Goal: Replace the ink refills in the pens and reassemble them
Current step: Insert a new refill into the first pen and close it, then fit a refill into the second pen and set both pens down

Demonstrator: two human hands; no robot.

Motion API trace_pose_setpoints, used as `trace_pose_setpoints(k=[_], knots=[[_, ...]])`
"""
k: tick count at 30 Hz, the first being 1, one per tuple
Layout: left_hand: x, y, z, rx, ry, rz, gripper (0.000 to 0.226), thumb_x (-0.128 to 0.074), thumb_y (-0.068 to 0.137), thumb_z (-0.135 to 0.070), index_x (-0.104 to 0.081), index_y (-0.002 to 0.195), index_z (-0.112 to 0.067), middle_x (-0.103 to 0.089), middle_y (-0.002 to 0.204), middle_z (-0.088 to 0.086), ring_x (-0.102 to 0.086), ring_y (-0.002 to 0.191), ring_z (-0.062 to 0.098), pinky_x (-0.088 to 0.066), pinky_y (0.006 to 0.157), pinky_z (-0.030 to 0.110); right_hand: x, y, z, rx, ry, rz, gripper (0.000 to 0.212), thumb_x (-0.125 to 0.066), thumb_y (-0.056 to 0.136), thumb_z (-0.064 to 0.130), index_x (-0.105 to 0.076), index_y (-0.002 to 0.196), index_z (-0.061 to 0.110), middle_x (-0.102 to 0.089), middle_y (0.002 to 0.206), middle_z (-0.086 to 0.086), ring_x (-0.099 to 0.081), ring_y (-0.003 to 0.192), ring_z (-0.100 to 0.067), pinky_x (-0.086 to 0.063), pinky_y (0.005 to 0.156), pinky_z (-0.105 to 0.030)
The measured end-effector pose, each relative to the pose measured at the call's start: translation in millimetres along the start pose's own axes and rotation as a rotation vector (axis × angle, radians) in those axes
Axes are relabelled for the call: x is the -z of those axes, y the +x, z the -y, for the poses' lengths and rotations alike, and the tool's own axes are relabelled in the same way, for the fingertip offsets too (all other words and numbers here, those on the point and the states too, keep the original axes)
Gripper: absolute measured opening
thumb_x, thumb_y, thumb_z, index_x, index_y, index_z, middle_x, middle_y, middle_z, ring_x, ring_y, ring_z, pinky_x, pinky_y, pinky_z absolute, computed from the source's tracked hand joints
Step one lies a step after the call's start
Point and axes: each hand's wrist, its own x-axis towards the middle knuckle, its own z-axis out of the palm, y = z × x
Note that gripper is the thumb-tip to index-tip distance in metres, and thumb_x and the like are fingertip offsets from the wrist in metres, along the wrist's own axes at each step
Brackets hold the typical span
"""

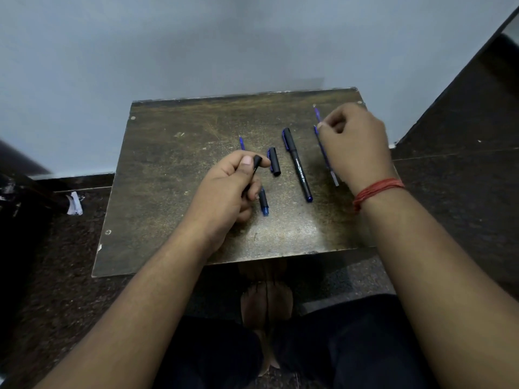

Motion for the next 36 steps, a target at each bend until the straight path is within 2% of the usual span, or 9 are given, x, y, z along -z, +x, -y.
trace_pose_setpoints(k=[2, 5, 11, 22, 25, 28, 32, 36], knots=[[0, 0, 1, -0.003, -0.005, 0.002, 0.029, -0.037, 0.107, -0.027, -0.063, 0.104, -0.015, -0.042, 0.059, 0.0, -0.019, 0.042, 0.007, -0.013, 0.045, 0.024, -5, -1, -1, 0.0, -0.144, 0.054, 0.01, -0.061, 0.093, 0.032, -0.064, 0.09, 0.024, -0.064, 0.088, 0.007, -0.06, 0.083, -0.014, -0.044, 0.071, -0.028], [0, 0, 1, -0.002, -0.01, 0.002, 0.03, -0.037, 0.107, -0.027, -0.063, 0.104, -0.015, -0.042, 0.059, 0.0, -0.019, 0.042, 0.007, -0.013, 0.045, 0.023, -13, -2, 0, 0.038, -0.254, 0.034, 0.011, -0.061, 0.093, 0.032, -0.065, 0.094, 0.022, -0.067, 0.095, 0.001, -0.061, 0.093, -0.023, -0.045, 0.074, -0.031], [0, 0, 1, -0.005, -0.026, -0.002, 0.029, -0.037, 0.107, -0.027, -0.063, 0.105, -0.014, -0.042, 0.059, 0.0, -0.019, 0.042, 0.007, -0.012, 0.046, 0.025, -22, -2, -1, 0.069, -0.332, 0.024, 0.014, -0.06, 0.093, 0.03, -0.063, 0.097, 0.017, -0.068, 0.099, -0.004, -0.061, 0.098, -0.028, -0.04, 0.071, -0.032], [5, 2, 2, -0.019, -0.05, -0.025, 0.03, -0.037, 0.107, -0.027, -0.064, 0.103, -0.015, -0.043, 0.058, -0.002, -0.018, 0.043, 0.008, -0.011, 0.047, 0.025, -22, -3, 0, 0.066, -0.293, 0.02, 0.012, -0.059, 0.093, 0.029, -0.062, 0.096, 0.018, -0.067, 0.094, 0.0, -0.061, 0.094, -0.025, -0.05, 0.075, -0.035], [6, 3, 0, -0.019, -0.062, -0.076, 0.029, -0.038, 0.107, -0.026, -0.063, 0.103, -0.013, -0.044, 0.059, -0.001, -0.021, 0.042, 0.007, -0.016, 0.044, 0.021, -17, -4, 7, 0.077, -0.236, -0.007, 0.011, -0.059, 0.095, 0.03, -0.063, 0.096, 0.019, -0.065, 0.092, 0.003, -0.061, 0.093, -0.021, -0.052, 0.077, -0.036], [10, 5, -2, -0.009, -0.113, -0.154, 0.027, -0.038, 0.107, -0.025, -0.061, 0.099, -0.012, -0.044, 0.057, -0.002, -0.021, 0.04, 0.006, -0.017, 0.04, 0.018, -17, -9, 15, 0.118, -0.19, -0.007, 0.01, -0.058, 0.095, 0.03, -0.063, 0.095, 0.021, -0.063, 0.087, 0.006, -0.06, 0.089, -0.018, -0.048, 0.073, -0.032], [14, 8, -2, 0.025, -0.231, -0.229, 0.027, -0.038, 0.107, -0.022, -0.059, 0.097, -0.01, -0.046, 0.059, -0.003, -0.024, 0.038, 0.004, -0.02, 0.035, 0.016, -25, -18, 29, 0.207, -0.121, 0.076, 0.01, -0.059, 0.095, 0.029, -0.063, 0.092, 0.021, -0.061, 0.082, 0.008, -0.059, 0.085, -0.015, -0.046, 0.071, -0.029], [15, 10, -3, 0.063, -0.368, -0.267, 0.025, -0.038, 0.105, -0.019, -0.059, 0.095, -0.009, -0.047, 0.06, -0.002, -0.027, 0.039, 0.005, -0.019, 0.035, 0.017, -38, -31, 41, 0.336, -0.217, 0.163, 0.015, -0.057, 0.096, 0.032, -0.063, 0.092, 0.019, -0.061, 0.088, 0.006, -0.056, 0.095, -0.02, -0.043, 0.078, -0.031]])
